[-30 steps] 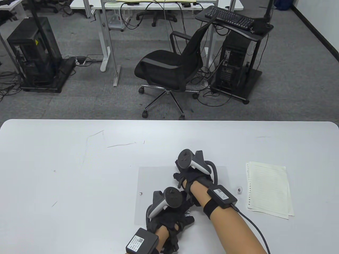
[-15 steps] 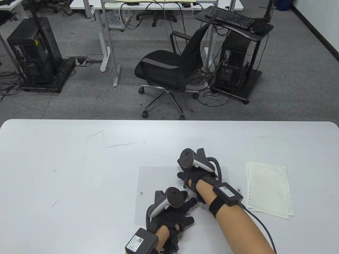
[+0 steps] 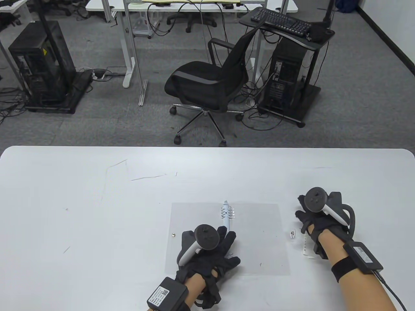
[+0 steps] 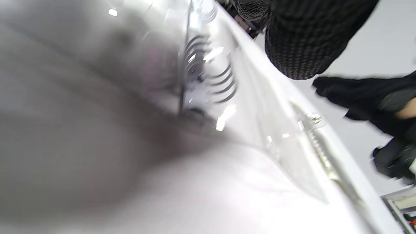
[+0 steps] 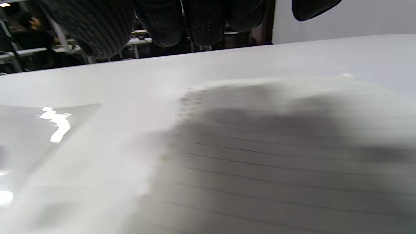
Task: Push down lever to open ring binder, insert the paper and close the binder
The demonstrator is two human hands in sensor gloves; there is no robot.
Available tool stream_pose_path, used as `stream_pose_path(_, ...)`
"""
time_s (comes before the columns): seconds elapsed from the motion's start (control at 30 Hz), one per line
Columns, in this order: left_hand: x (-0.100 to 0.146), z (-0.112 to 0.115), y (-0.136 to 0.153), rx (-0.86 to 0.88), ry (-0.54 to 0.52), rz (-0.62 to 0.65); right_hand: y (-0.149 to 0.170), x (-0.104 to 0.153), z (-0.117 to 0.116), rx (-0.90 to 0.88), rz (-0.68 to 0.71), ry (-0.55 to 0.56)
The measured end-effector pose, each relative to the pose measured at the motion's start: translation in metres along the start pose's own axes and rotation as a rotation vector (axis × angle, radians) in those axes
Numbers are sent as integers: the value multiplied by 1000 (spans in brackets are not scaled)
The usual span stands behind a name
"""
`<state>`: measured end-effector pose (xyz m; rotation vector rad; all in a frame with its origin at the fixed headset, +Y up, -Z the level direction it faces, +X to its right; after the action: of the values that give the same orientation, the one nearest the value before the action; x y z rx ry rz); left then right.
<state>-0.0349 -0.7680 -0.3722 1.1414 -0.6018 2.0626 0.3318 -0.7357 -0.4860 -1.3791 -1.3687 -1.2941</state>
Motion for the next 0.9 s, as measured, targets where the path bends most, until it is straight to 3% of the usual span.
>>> stream_pose_path(0.23,30,-13,-22,-154,-96,45,61,-36,-10,7,-195,-86)
stream_pose_path(0.37,32,-17,-20,-138,-100,33,78,-46,-23,-30,-240,-216)
stream_pose_path(0.43,32,-19,-18,-124,-104,27,82,-47,-24,-72,-256,-222)
stream_pose_path(0.6,30,-16,-16,-146,-104,24,79,-47,-23,-83,-266,-207)
stream_pose_path(0.9,32,-13,-18,-170,-107,41,68,-37,-13,-80,-266,-69)
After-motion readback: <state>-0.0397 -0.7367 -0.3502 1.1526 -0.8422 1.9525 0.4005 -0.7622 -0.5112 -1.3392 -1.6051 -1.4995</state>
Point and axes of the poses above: the tracker on the back of each hand, its own y axis roughly to the little-finger side, its own x axis roughly from the fingertips to the wrist, z = x × y, the point moved 2 cm from there along -x, roughly from the wrist to the fingertips
